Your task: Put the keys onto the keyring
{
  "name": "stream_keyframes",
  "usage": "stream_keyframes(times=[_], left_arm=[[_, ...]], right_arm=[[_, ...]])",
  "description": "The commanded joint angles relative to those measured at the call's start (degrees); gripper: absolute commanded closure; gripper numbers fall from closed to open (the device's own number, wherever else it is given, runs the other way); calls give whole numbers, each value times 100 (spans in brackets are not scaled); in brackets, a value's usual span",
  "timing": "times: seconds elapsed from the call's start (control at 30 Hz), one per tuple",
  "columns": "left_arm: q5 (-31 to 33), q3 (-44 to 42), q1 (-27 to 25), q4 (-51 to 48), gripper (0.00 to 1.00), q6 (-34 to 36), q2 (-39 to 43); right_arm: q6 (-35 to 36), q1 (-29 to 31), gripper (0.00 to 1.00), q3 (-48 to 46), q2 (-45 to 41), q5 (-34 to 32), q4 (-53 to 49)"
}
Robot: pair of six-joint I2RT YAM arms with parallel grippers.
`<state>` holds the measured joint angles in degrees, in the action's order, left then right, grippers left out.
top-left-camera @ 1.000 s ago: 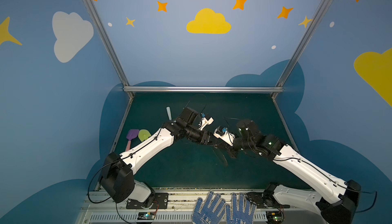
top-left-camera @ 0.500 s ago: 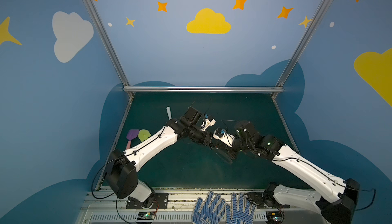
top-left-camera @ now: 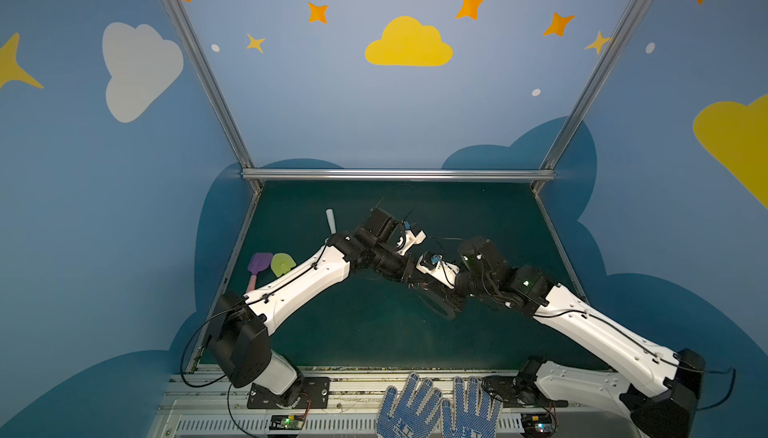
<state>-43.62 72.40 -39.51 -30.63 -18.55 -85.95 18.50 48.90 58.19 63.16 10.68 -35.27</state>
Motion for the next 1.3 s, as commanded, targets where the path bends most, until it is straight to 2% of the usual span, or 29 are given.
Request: stream_keyframes(times=[0.0,0.37,0.43,0.5,0.53,0.63,0.8,0.97,1.27], left_arm=[[157,-231,161,69,96,-103,230],[132,-616,295,400,96,-347,587],[97,-674,310,527,91,-432,647],[198,-717,352,585,67,-512,734],[248,-754,381,642,61,-552,797],[291,-996,540,1059,64,-814,1105],[134,-1283,769,1772,56,-1379,1461],[-226,-1067,768,1873,49,-1517,1309],[-273,-728,524,1511,46,-1283,947]], right_arm=[[31,49,100,43,-245,-21,506],[-57,49,100,-130,-483,-171,865],[-338,49,100,-186,-551,-212,981],[-448,40,100,-262,-632,-277,1138],[-497,32,100,-288,-662,-265,1184],[-640,-29,100,-331,-713,-171,1309],[-751,-59,100,-396,-717,-22,1450],[-786,-65,100,-423,-708,-16,1552],[-831,-65,100,-467,-700,-23,1732]])
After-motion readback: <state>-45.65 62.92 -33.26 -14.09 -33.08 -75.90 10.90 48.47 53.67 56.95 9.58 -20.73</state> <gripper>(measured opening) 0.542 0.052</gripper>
